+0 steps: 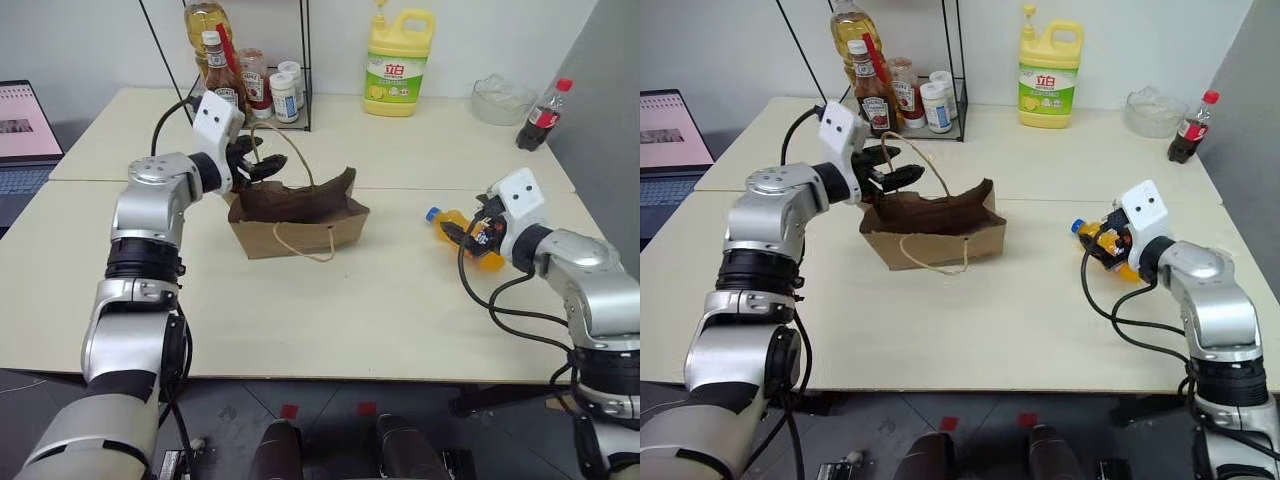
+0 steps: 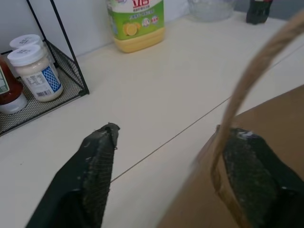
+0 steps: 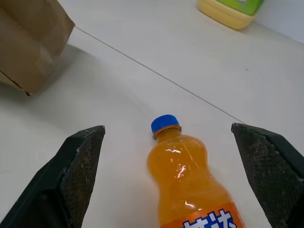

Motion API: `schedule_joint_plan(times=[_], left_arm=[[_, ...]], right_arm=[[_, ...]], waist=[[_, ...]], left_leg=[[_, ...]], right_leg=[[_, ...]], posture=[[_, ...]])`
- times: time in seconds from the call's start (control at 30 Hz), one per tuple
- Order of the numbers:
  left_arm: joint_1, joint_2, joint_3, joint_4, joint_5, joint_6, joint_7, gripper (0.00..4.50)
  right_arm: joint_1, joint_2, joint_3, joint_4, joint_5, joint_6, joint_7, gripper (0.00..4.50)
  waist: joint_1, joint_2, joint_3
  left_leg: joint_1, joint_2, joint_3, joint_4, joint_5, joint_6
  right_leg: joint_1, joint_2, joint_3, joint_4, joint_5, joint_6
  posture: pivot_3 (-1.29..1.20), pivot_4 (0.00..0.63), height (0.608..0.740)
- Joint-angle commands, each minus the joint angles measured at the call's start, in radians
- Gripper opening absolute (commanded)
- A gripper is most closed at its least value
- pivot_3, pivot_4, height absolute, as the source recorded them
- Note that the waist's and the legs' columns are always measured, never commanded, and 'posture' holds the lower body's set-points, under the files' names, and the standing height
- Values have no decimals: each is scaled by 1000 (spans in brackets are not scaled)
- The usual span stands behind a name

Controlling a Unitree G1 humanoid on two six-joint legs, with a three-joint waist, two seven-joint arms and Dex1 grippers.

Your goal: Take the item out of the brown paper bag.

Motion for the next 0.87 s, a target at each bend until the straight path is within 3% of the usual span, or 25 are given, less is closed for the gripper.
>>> schedule_joint_plan(times=[0.03,0.23,0.47,0.53,0.67,0.87], left_arm=[[54,50,107,-168,-72,73,45,4471],[277,59,239,-447,-153,180,156,4471],[697,-52,330,-835,-181,263,341,4471],[807,-108,316,-919,-168,250,396,4471],[1015,-205,168,-1050,-55,173,500,4471],[1112,-321,32,-1068,4,120,585,4471]], right_arm=[[42,32,-29,-99,13,-7,-54,4500],[154,91,-1,-200,4,-42,-112,4500],[331,205,44,-297,-21,-128,-209,4500],[388,222,73,-309,-43,-157,-233,4500],[464,279,83,-320,-58,-162,-292,4500],[487,347,57,-300,-44,-138,-354,4500]], waist=[[-1,0,0],[1,0,0],[3,0,-1],[6,-1,-1],[12,-2,-2],[17,-3,-2]], left_leg=[[0,0,0,0,0,0],[1,0,0,0,0,0],[3,1,0,0,-1,1],[3,1,0,0,-1,2],[6,1,0,0,-1,2],[9,1,0,0,-2,3]], right_leg=[[0,0,0,0,0,0],[1,0,0,1,0,0],[2,0,1,0,0,0],[3,0,1,0,0,0],[6,0,1,0,0,0],[9,0,1,-1,0,0]], posture=[[0,150,740],[0,150,740],[0,150,740],[0,150,740],[0,150,740],[0,150,740]])
